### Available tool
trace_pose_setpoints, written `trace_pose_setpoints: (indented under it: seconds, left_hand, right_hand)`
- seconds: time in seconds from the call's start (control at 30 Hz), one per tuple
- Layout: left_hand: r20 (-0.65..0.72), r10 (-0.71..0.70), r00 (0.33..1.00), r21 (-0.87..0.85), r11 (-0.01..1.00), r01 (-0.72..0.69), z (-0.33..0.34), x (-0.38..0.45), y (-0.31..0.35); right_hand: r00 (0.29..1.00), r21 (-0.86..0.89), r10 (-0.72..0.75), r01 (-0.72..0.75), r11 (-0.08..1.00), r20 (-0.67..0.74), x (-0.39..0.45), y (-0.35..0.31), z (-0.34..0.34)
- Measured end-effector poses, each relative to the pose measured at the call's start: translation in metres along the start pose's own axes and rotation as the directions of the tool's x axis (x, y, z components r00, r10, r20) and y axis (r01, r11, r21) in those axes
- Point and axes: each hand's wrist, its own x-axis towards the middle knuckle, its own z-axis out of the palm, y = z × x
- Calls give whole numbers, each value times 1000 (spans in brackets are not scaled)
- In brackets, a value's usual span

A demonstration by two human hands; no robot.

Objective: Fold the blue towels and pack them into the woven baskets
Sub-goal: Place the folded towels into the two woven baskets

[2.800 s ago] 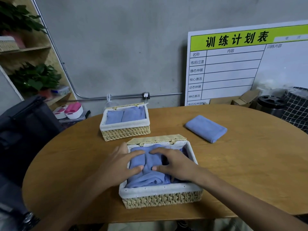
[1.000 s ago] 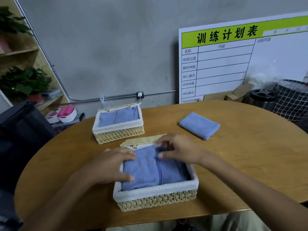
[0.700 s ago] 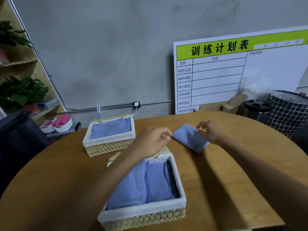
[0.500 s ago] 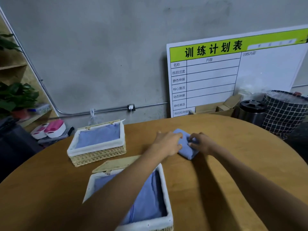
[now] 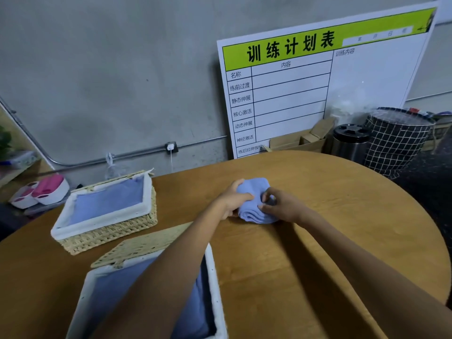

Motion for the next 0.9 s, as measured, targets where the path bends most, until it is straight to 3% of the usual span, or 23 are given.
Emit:
trace_pose_setpoints:
  seconds: [0.1, 0.27, 0.43, 0.67, 0.77, 0.9]
  left_hand:
    - [4, 44, 999, -62, 997, -44, -2, -3, 2]
    - [-73, 223, 972, -83, 970, -229, -14, -26, 18]
    - [-130, 366, 922, -148, 912, -383, -44, -81, 33]
    - [-119, 433, 893, -317, 836, -448, -95, -181, 20]
    - [-107, 395, 912, -364, 838, -406, -113, -219, -14]
    - [-97, 279, 956, -326, 898, -295, -127, -260, -65]
  right_hand:
    - [999, 245, 41, -42, 969, 8, -2, 3, 1]
    - [982, 569, 69, 46, 821, -179, -17, -18, -2]
    - [999, 799, 23, 23, 601, -47, -39, -61, -15]
    - [982, 891, -121, -77, 448, 146, -80, -136, -4]
    - [973, 878, -136, -102, 468, 185, -106, -166, 15]
    - [966, 712, -112, -92, 696, 235, -138, -181, 46]
